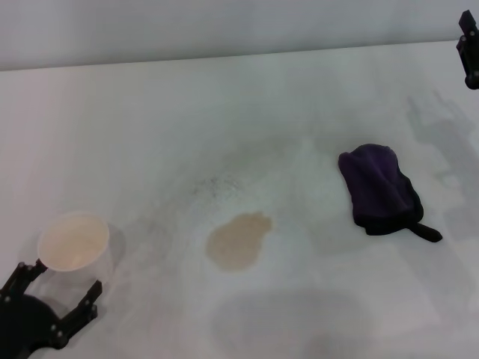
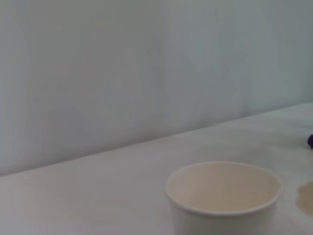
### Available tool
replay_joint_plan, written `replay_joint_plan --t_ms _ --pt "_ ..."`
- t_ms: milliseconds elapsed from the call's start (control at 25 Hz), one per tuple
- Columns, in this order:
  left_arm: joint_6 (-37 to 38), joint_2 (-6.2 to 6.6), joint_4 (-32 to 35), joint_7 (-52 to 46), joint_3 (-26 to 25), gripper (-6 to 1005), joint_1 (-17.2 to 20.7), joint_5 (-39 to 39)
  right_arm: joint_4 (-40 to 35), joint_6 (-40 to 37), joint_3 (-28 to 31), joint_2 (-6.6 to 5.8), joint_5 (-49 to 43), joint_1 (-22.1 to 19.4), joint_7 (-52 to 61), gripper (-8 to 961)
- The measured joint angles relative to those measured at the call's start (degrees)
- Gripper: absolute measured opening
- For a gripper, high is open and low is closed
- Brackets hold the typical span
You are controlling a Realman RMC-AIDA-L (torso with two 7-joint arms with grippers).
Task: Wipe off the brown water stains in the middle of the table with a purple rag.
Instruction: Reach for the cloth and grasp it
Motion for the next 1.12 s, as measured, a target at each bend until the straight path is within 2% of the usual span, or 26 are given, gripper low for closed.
replay_joint_plan --t_ms 320,480,640,800,920,1000,1120 --pt "2.6 -0.02 -1.3 1.1 -0.1 894 2.7 -5.2 -0.2 -0.9 -1.8 0.00 -0.1 0.1 2.5 494" --pt "3.4 -0.01 -1.6 1.1 -0.3 894 3.5 -9.0 -1.0 -2.0 -2.7 -0.35 -0.1 -0.2 11.3 494" --pt "4.4 0.11 -1.6 1.1 -0.3 893 4.1 -14.0 -3.7 -1.5 -6.2 -0.63 -0.1 -0.7 23.3 494" --pt "4.8 0.22 -2.3 1.1 -0.5 893 4.1 -19.1 -9.5 4.1 -13.6 -1.26 -0.1 -0.9 41.6 494" --pt "5.1 0.27 -2.4 1.0 -0.5 894 4.2 -21.9 -16.8 10.1 -22.6 -2.83 -0.2 -2.1 56.5 495" --pt "5.4 0.37 -2.4 0.8 -0.5 894 4.2 -23.8 -22.3 13.9 -29.4 -4.83 -1.5 -2.7 66.3 495" --pt "5.4 0.42 -2.4 0.6 -0.5 895 4.0 -26.7 -29.1 17.5 -35.2 -8.23 -9.5 -2.2 81.5 495"
